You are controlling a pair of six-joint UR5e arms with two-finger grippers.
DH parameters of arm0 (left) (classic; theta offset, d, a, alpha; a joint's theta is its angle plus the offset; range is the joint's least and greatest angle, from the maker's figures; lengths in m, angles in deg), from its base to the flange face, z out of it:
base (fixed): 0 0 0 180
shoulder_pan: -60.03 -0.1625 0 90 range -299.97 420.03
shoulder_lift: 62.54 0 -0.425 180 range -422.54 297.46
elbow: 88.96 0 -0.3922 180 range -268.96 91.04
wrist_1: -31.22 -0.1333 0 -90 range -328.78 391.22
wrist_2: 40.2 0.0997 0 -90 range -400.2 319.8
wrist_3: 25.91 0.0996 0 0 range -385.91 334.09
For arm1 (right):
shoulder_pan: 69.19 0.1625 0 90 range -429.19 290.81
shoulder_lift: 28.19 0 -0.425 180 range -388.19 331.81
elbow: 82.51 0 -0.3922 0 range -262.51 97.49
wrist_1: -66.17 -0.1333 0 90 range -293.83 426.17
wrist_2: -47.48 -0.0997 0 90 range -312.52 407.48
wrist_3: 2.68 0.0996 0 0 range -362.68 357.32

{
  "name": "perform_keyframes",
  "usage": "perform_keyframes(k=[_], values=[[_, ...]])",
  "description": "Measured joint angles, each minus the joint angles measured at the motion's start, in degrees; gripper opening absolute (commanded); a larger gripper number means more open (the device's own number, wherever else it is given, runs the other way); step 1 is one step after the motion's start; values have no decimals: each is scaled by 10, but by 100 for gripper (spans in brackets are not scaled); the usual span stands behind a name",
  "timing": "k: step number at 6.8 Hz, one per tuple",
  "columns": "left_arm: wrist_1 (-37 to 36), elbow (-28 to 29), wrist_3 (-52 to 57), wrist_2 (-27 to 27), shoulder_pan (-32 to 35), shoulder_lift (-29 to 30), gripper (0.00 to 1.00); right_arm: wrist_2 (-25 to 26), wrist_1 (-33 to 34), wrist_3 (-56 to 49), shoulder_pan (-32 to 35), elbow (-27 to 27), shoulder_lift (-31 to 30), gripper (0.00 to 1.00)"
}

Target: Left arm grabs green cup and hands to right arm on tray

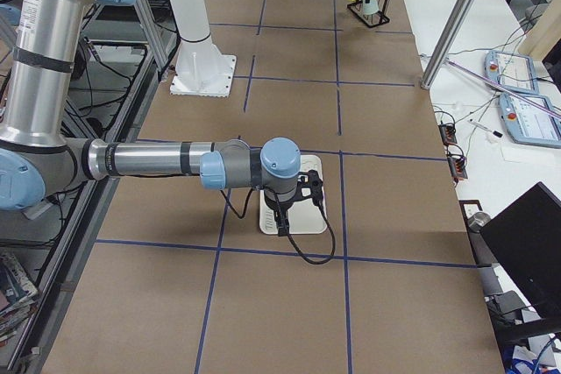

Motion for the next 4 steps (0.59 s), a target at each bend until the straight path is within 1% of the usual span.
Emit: perform_keyframes(k=[1, 2, 4], values=[[1, 0, 0, 0, 0, -1, 66, 0, 0, 0, 0, 0, 0, 100], [2, 0, 1, 1, 0, -2, 65, -1, 0, 0, 0, 0, 0, 100], [3, 0, 2, 1, 0, -2, 11, -2, 0, 1, -1, -1, 0, 100]])
